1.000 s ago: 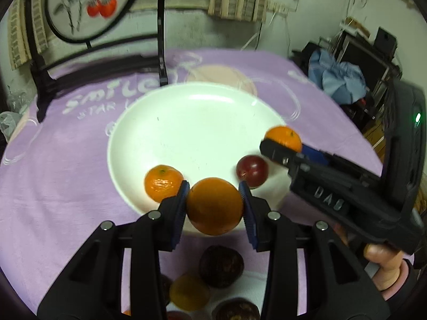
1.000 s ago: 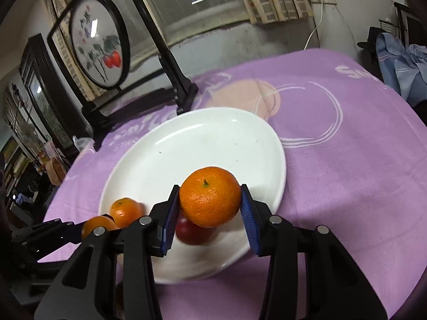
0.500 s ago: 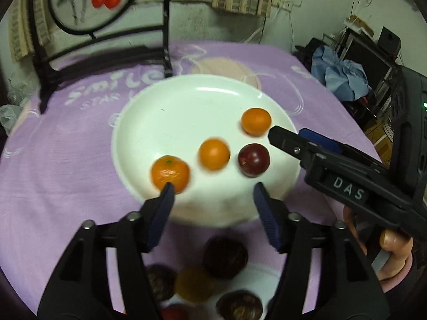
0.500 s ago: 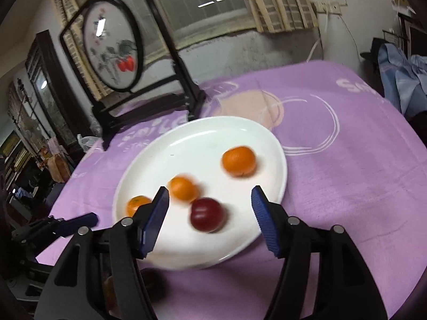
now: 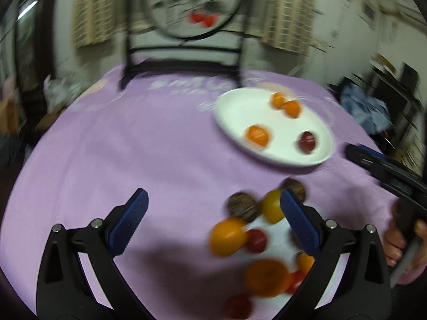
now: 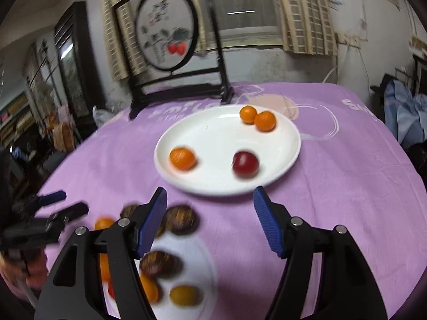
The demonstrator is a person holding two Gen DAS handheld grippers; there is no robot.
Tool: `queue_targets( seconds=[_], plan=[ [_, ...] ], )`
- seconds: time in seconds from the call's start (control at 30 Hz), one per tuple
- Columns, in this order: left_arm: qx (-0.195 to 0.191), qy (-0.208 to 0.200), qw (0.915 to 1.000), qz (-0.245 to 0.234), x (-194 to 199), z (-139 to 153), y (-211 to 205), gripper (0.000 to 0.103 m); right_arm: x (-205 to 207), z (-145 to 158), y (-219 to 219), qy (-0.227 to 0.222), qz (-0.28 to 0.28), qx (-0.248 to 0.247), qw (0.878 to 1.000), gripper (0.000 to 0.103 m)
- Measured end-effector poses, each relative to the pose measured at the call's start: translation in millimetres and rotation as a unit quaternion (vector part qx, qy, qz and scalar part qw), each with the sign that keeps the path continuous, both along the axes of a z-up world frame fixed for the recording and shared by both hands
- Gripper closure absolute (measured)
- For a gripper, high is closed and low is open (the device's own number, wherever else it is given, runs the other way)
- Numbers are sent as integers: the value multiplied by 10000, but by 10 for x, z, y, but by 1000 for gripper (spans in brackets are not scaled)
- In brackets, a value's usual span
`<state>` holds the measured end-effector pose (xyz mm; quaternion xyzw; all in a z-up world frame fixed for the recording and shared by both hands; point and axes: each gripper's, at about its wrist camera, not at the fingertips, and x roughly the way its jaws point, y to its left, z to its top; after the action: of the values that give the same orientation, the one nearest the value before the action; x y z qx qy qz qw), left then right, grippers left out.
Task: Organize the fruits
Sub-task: 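Lower the orange onto the plate with the right tool while the left tool releases its orange there, then grasp an orange with the right tool while the left tool grasps a tangerine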
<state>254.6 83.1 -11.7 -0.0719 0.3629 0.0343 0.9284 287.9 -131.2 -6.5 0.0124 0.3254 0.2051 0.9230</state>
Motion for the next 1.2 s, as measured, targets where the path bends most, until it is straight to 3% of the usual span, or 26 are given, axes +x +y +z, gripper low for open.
queue_targets(
  seconds=[0.17, 0.37, 0.47, 0.57, 0.83, 1.2],
  plan=[
    [422, 393, 9962, 652, -193, -258, 276, 2, -210, -194, 96, 462, 411, -188, 9979, 35],
    [-586, 362, 9954, 673, -303, -260, 538, 2, -321, -186, 172, 609, 643, -140, 9960, 35],
    [-810, 401, 9933, 722, -298, -267, 576, 2, -455, -124, 271, 644, 1213, -62, 9905, 40],
    [-771, 327, 9936, 756, -313, -247, 546, 2, -577, -123, 412, 653, 1637, -266, 9840, 49],
    [-685, 338, 9958, 509, -315, -242, 441, 2, -594, -262, 453, 891, 1564, -774, 9806, 64],
    [-637, 317, 9970, 306, -347, -222, 355, 2, -606, -361, 481, 1126, 1771, -793, 9745, 65]
  ],
)
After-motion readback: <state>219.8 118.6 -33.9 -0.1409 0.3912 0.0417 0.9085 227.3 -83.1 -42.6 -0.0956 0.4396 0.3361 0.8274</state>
